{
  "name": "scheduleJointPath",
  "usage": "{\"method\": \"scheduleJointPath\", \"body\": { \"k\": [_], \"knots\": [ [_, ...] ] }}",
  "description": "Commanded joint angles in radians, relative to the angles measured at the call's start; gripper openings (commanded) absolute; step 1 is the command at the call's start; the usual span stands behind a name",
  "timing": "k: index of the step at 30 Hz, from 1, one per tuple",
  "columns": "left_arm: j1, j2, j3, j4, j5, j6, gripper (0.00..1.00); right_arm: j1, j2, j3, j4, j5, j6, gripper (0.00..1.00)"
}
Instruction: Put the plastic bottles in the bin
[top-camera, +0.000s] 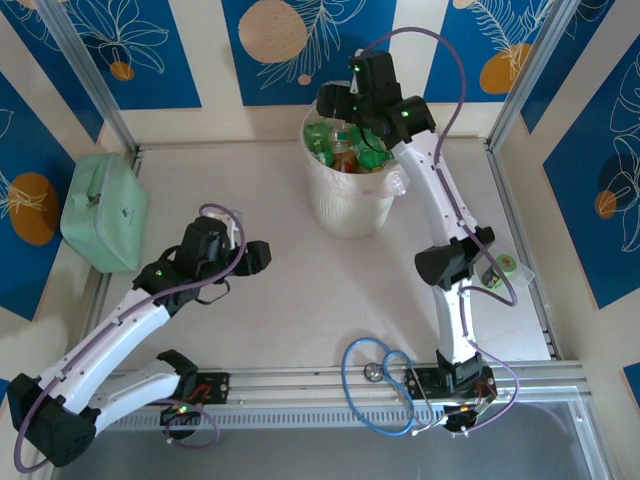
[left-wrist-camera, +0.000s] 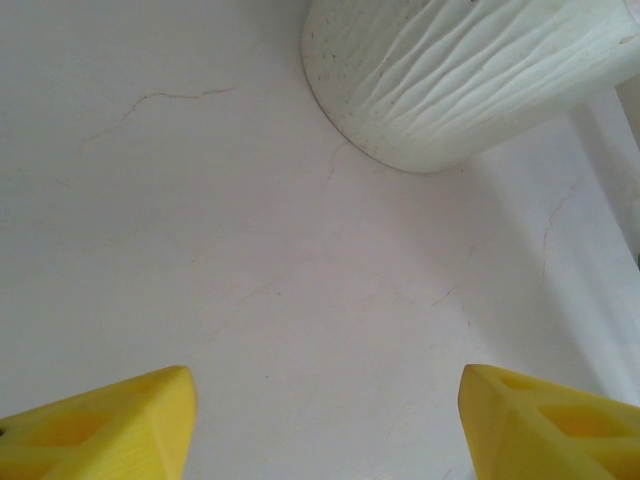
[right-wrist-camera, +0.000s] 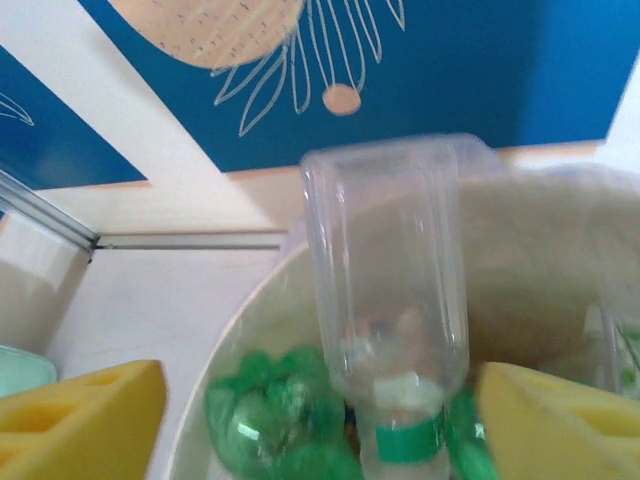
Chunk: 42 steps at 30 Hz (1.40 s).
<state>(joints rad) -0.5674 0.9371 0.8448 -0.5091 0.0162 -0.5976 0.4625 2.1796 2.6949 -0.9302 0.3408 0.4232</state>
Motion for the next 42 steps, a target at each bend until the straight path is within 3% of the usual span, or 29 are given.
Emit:
{"method": "scheduleJointPath", "body": {
  "k": [1,4,7,13,16,22,26,30,42],
  "knots": [
    [0.004,-0.008,0.013,0.023,0.015,-0.004,0.71,-0.016,0.108,0.116,-0.044,-0.010,-0.039,0.91],
    [0.003,-0.011,0.004,0.020,0.015,-0.001,0.71,-0.024,0.126,0.081,-0.023,-0.045,-0.051,0.92],
    [0.003,-0.008,-0.005,0.020,0.022,-0.005,0.71,-0.028,0.122,0.020,0.017,-0.004,-0.053,0.91],
    [0.003,-0.011,-0.013,0.015,0.023,-0.010,0.71,-0.035,0.156,0.044,0.035,0.018,-0.062,0.85],
    [0.003,-0.010,-0.015,0.015,0.021,-0.008,0.71,-0.039,0.169,0.059,0.026,0.013,-0.064,0.78],
    [0.004,-0.010,-0.019,0.015,0.021,-0.007,0.71,-0.028,0.155,0.056,-0.025,0.031,-0.072,0.54],
    [0.003,-0.011,-0.021,0.015,0.028,-0.009,0.71,0.009,0.112,0.031,-0.066,0.104,-0.082,0.48],
    [0.004,-0.011,-0.021,0.019,0.033,-0.012,0.71,0.013,0.062,0.000,-0.138,0.124,0.005,0.45],
    [0.003,-0.005,-0.009,0.021,0.030,-0.011,0.71,-0.010,-0.020,-0.087,-0.253,0.013,0.239,0.42]
  ]
}}
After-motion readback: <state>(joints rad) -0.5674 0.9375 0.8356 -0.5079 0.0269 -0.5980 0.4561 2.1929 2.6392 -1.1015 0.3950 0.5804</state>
